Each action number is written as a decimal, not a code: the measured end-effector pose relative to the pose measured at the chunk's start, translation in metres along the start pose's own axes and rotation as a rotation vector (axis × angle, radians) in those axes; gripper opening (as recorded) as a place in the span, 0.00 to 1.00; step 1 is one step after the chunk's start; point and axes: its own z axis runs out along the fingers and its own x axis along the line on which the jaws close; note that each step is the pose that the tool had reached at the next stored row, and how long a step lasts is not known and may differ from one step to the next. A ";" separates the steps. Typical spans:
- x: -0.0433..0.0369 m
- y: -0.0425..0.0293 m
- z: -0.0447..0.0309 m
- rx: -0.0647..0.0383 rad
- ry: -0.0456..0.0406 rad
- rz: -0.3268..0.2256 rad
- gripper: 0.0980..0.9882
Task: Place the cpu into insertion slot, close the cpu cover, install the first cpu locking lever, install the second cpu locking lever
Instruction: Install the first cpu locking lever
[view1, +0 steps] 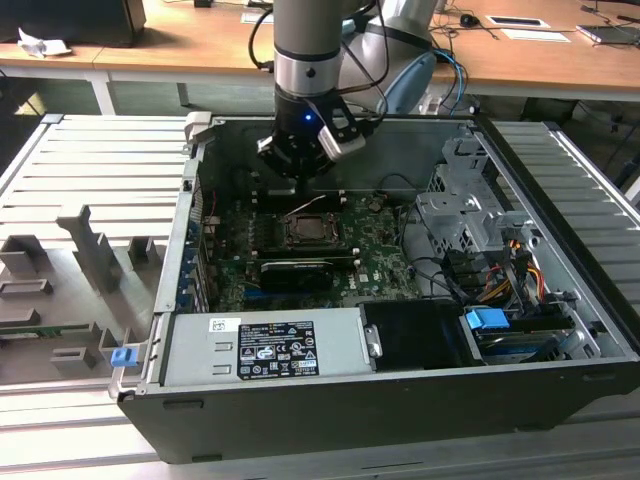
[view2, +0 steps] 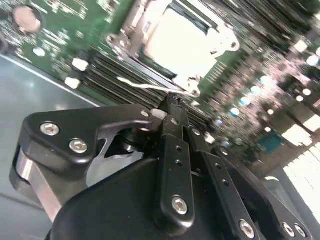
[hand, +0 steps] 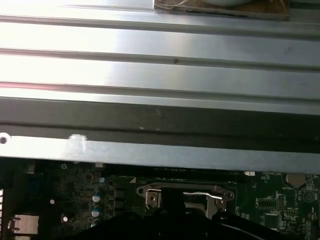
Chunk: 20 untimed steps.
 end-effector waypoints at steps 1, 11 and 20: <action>-0.0009 -0.0001 0.0002 -0.006 0.0000 0.000 0.01; -0.0053 -0.0007 0.0133 -0.034 -0.0016 -0.004 0.01; -0.0129 0.0003 0.0187 -0.035 0.0003 -0.036 0.01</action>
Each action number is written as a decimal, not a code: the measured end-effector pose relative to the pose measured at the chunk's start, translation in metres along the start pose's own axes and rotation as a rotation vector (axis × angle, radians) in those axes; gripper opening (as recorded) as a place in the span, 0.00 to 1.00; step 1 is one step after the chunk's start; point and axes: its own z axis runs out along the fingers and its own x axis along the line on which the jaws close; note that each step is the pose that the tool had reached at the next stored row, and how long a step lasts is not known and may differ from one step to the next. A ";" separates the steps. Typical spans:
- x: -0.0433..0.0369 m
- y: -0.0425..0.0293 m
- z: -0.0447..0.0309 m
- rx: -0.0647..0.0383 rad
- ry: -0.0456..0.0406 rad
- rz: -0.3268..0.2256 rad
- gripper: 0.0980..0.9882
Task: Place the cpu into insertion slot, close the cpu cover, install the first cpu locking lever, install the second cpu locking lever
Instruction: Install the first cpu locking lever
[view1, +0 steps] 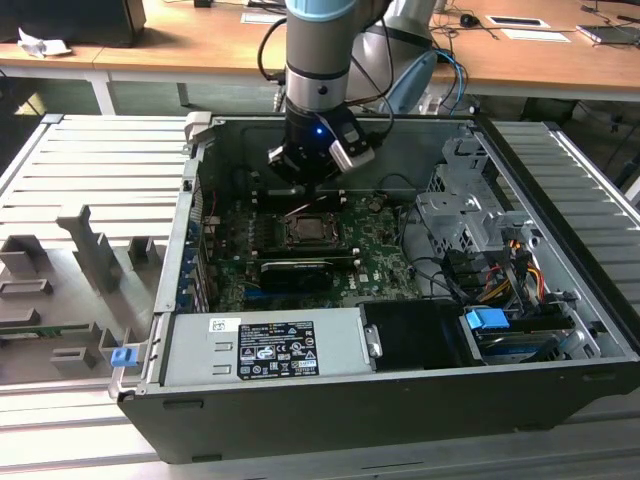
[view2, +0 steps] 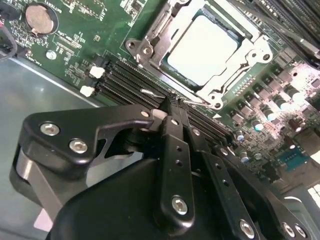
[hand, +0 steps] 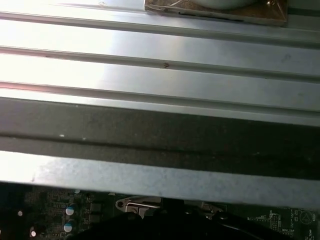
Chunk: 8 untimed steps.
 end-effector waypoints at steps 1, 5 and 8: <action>-0.0012 0.0000 0.0005 0.000 0.0000 0.000 0.01; -0.0052 -0.0004 0.0034 0.000 0.0001 0.000 0.01; -0.0079 -0.0009 0.0057 0.000 0.0000 0.000 0.01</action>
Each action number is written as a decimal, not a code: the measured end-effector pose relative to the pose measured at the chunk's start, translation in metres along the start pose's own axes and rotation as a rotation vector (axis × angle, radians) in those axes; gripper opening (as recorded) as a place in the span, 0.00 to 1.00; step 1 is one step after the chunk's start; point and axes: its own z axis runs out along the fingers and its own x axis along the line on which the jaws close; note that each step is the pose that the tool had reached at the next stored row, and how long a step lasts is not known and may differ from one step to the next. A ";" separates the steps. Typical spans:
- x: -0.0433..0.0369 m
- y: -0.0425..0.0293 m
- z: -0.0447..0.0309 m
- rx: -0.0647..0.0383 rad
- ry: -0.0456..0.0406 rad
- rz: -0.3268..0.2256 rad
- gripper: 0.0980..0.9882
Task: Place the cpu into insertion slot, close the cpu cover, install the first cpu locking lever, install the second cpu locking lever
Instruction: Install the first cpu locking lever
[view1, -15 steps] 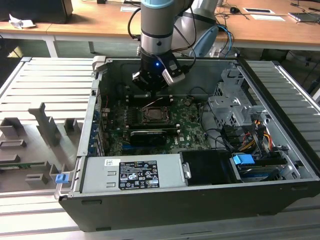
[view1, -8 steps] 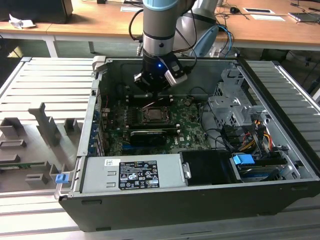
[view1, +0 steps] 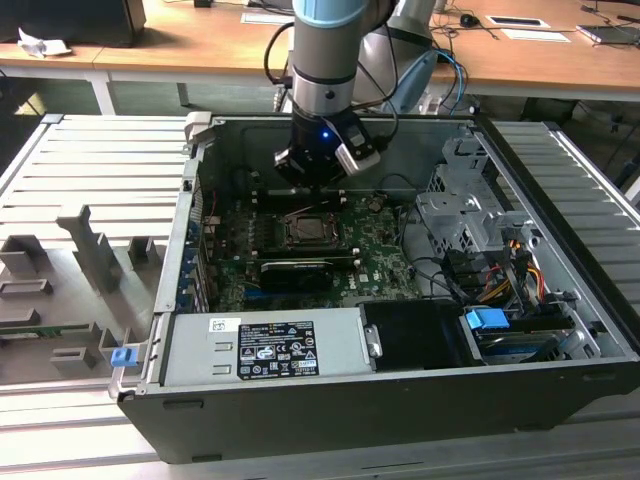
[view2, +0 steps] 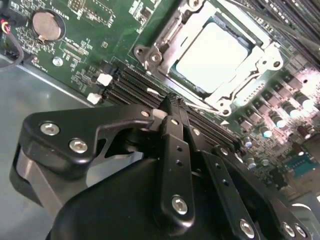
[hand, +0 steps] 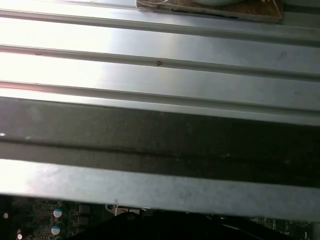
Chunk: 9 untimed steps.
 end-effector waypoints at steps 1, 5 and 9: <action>-0.0008 -0.0002 0.0008 -0.001 -0.0001 0.001 0.01; -0.0034 -0.0005 0.0022 -0.001 -0.0001 0.003 0.01; -0.0047 -0.0009 0.0065 -0.001 0.0006 0.003 0.01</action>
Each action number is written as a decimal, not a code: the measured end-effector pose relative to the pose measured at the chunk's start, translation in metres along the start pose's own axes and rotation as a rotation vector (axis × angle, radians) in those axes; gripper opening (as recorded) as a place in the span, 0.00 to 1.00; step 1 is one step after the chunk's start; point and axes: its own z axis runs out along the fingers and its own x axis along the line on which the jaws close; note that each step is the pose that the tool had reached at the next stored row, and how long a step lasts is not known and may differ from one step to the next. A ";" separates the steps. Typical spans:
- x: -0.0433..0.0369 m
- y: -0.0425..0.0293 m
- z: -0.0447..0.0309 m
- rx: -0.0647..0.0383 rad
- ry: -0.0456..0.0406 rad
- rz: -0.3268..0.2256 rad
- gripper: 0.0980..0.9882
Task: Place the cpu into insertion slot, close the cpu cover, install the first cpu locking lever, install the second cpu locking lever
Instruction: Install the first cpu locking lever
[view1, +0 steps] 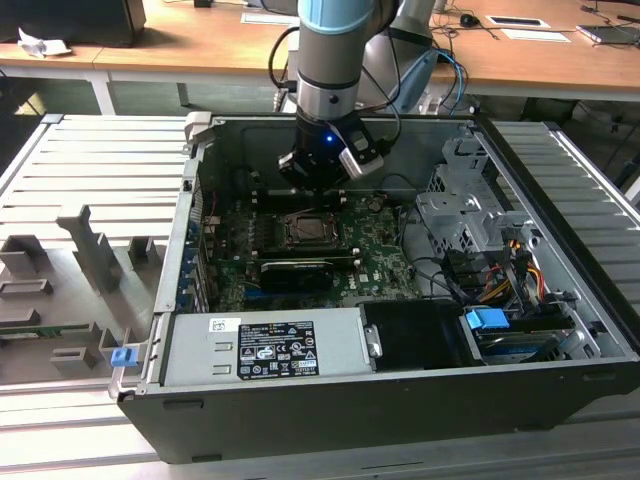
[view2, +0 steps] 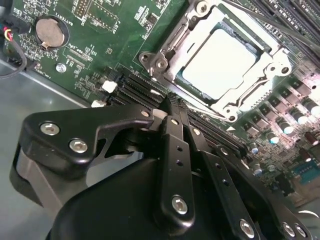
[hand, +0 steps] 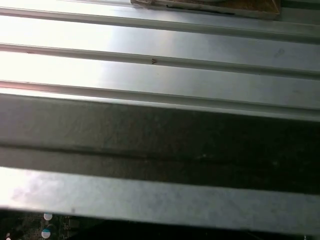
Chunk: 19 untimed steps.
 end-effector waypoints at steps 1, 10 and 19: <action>-0.0001 -0.0001 0.0010 0.000 0.0002 0.000 0.01; -0.0020 -0.0007 0.0079 0.006 0.0030 0.000 0.01; -0.0032 -0.0009 0.0091 0.012 0.0044 0.000 0.01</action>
